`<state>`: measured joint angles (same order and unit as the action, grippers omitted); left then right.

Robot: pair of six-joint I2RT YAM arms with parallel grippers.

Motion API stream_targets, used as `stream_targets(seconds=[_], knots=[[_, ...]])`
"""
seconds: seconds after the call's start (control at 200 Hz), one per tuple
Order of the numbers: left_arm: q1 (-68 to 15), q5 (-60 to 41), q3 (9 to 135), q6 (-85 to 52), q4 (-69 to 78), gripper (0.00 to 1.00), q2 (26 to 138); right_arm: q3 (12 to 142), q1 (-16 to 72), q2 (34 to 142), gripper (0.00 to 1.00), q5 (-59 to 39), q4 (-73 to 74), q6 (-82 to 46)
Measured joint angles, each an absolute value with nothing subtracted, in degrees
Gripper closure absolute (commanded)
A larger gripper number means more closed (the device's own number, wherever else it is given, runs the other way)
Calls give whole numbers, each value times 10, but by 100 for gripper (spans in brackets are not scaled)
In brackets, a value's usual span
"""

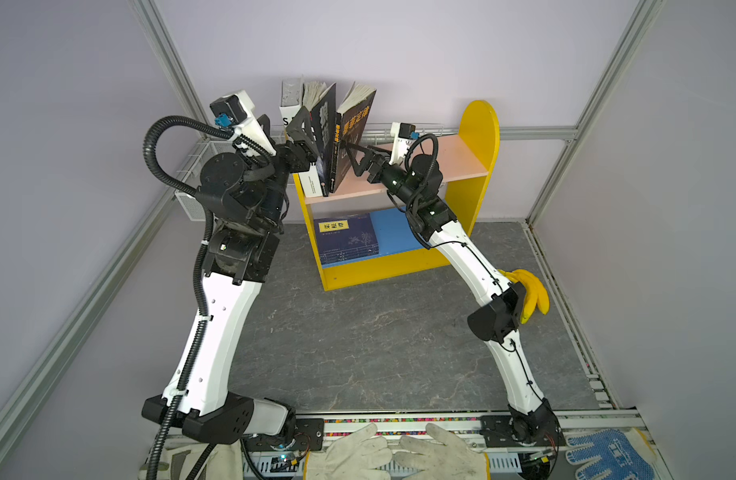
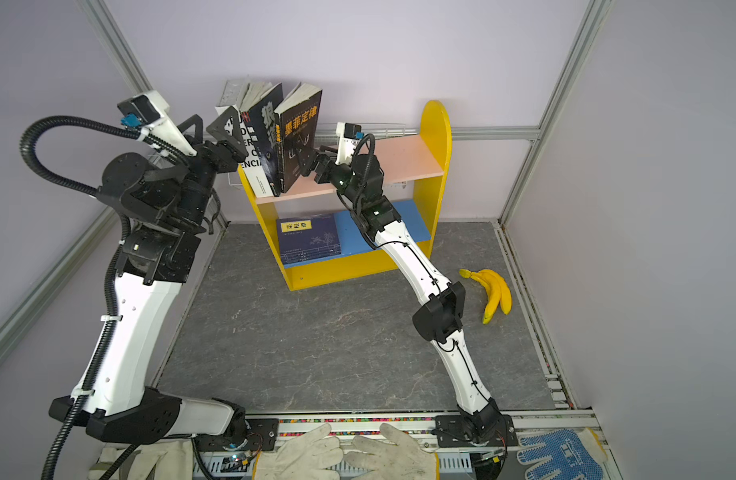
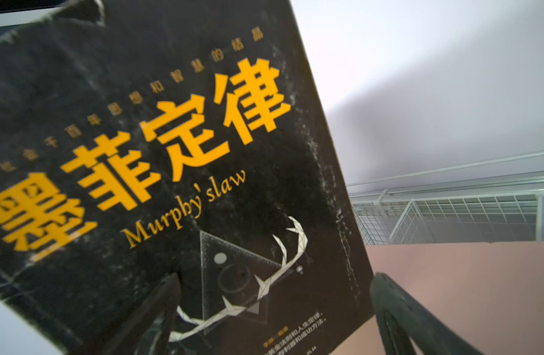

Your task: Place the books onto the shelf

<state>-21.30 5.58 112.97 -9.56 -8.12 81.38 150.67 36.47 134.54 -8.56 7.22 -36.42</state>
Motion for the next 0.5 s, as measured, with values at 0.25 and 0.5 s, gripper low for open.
stream_targets(seconds=[0.25,0.5], knots=[[-209,-94,1172,-79,-147,23,860,1507,365,1346,1,-89,73,-367],[-209,-143,1201,-34,-202,26,885,1508,364,1348,2,-95,77,-367]])
